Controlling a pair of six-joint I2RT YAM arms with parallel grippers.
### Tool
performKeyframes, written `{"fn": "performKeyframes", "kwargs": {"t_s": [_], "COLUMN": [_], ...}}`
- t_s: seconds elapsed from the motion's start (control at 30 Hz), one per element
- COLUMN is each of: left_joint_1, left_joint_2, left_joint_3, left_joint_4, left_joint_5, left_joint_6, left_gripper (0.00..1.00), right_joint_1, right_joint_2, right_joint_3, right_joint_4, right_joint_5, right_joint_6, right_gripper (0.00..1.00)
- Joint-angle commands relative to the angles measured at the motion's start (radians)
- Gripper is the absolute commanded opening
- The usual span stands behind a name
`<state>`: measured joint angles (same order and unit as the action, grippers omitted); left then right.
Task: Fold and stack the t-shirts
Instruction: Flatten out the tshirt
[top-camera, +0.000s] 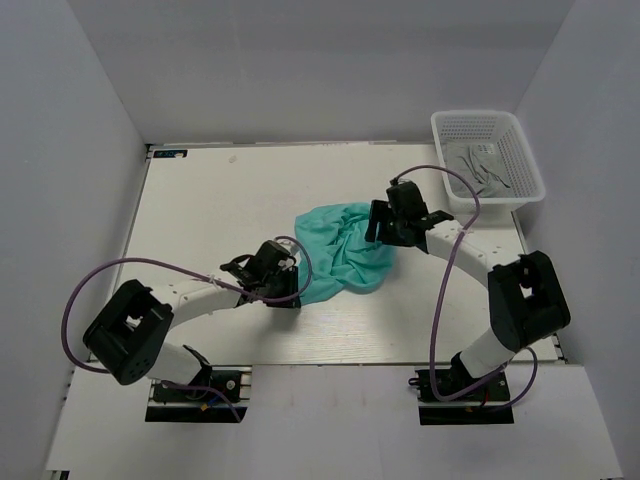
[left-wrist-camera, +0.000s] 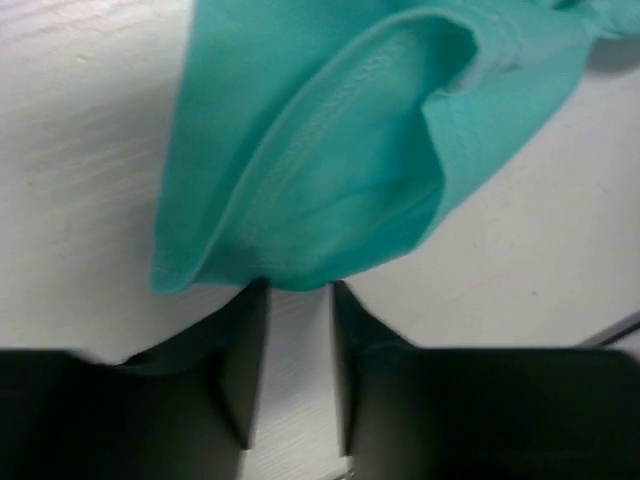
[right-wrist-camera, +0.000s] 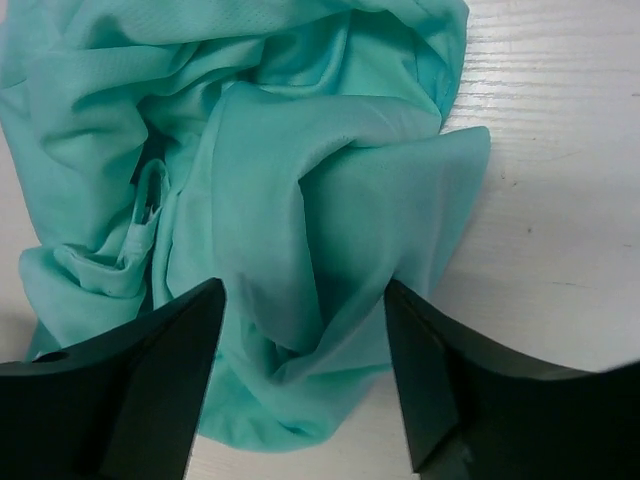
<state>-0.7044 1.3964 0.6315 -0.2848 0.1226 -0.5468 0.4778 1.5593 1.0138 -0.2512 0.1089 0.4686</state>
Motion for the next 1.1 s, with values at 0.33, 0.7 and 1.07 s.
{"fn": "performKeyframes", "kwargs": {"t_s": [0.33,0.7,1.07], "left_joint_1": [-0.006,-0.006,-0.084], "left_joint_2": [-0.120,-0.317,0.127], "left_joint_3": [0.082,0.135,0.292], "left_joint_4": [-0.010,0.048,0.084], "left_joint_5": [-0.329,-0.317,0.044], "left_joint_6": [-0.076,0.045,0.261], "left_gripper": [0.00,0.00,1.00], "right_joint_1": [0.001,-0.001,-0.001], "right_joint_2": [-0.048,-0.278,-0.257], "right_joint_3": [0.020,0.025,-0.014], "right_joint_4": [0.049,0.007,-0.002], "right_joint_5": [0.126,0.130,0.052], "right_joint_6": [0.085,0.027,0.025], "right_gripper": [0.00,0.00,0.00]}}
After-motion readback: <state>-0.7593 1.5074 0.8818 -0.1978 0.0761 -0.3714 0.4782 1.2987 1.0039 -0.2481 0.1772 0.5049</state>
